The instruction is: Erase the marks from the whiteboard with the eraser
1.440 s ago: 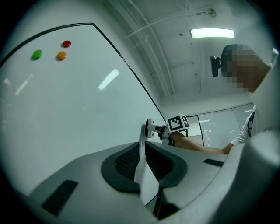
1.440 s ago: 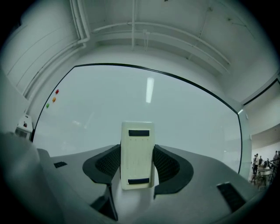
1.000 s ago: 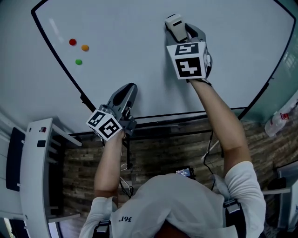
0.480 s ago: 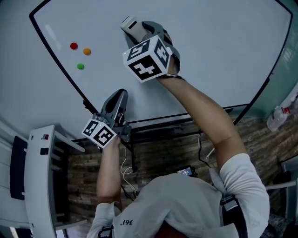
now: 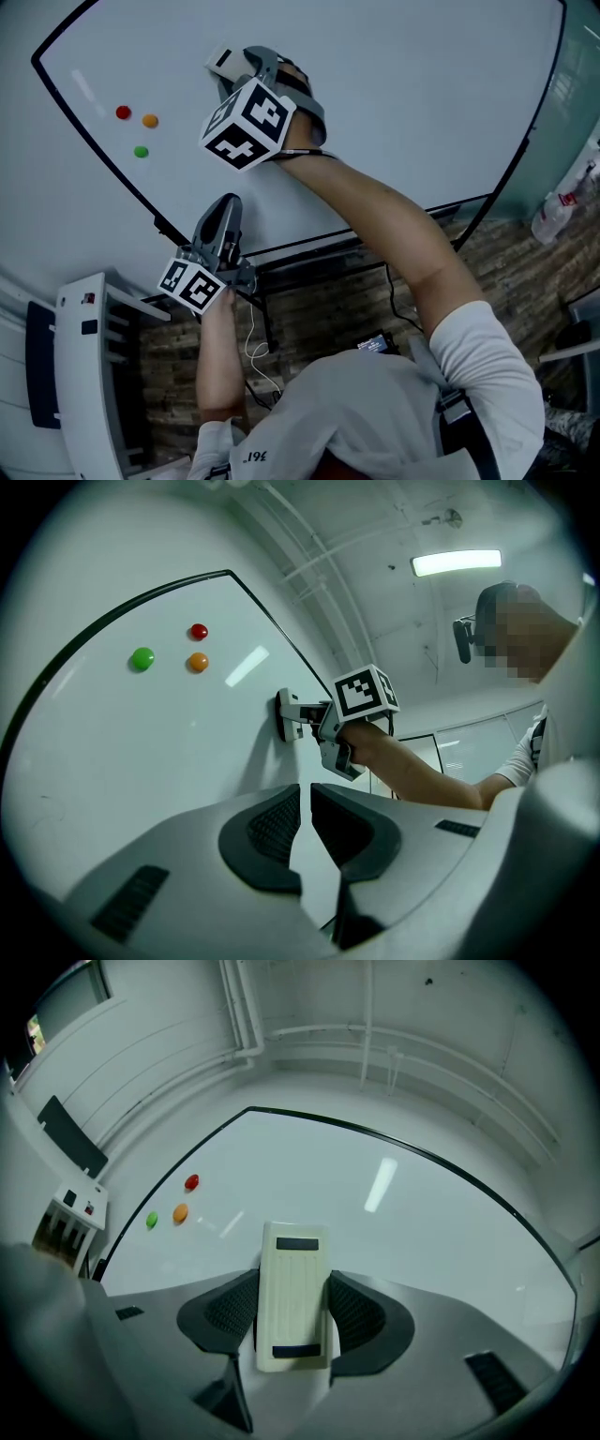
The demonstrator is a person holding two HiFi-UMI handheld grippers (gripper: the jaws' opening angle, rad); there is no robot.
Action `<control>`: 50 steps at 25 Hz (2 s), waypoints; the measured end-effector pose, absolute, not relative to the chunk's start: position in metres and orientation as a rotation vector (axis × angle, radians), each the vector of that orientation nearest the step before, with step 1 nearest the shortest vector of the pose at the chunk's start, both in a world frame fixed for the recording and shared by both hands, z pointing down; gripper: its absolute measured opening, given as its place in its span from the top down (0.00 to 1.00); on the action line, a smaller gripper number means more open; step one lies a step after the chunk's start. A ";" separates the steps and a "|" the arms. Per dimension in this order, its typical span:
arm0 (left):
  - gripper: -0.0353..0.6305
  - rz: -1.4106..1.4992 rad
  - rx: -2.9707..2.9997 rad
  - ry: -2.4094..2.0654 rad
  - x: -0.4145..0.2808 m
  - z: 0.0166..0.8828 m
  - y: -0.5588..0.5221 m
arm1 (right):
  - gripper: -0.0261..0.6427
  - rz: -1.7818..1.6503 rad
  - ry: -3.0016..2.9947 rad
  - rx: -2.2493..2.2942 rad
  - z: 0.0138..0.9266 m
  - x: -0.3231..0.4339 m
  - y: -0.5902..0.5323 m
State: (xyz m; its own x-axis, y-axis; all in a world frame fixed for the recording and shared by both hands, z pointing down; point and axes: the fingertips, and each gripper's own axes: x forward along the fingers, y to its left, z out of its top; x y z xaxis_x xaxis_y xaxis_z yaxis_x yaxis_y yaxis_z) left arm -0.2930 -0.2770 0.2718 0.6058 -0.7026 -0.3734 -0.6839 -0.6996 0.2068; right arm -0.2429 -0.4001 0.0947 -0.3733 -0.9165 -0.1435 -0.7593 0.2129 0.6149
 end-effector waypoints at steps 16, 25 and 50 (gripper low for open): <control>0.88 -0.640 2.797 -1.100 -0.253 0.277 -0.285 | 0.59 -0.959 -2.104 1.605 0.094 -0.204 -0.404; 0.88 -0.618 2.803 -1.051 -0.210 0.279 -0.291 | 0.59 -0.921 -2.093 1.650 0.093 -0.148 -0.410; 0.88 -0.562 2.832 -0.888 -0.106 0.285 -0.304 | 0.59 -0.852 -2.014 1.763 0.099 -0.011 -0.420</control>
State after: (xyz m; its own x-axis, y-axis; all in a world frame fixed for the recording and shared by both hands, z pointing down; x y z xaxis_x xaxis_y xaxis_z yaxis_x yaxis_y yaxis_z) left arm -0.1064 -0.3044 0.2851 0.7589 -0.5715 -0.3121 -0.5268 -0.8206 0.2217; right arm -0.0109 -0.4199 0.0995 -0.1787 -0.9745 -0.1358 -0.7762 0.0548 0.6282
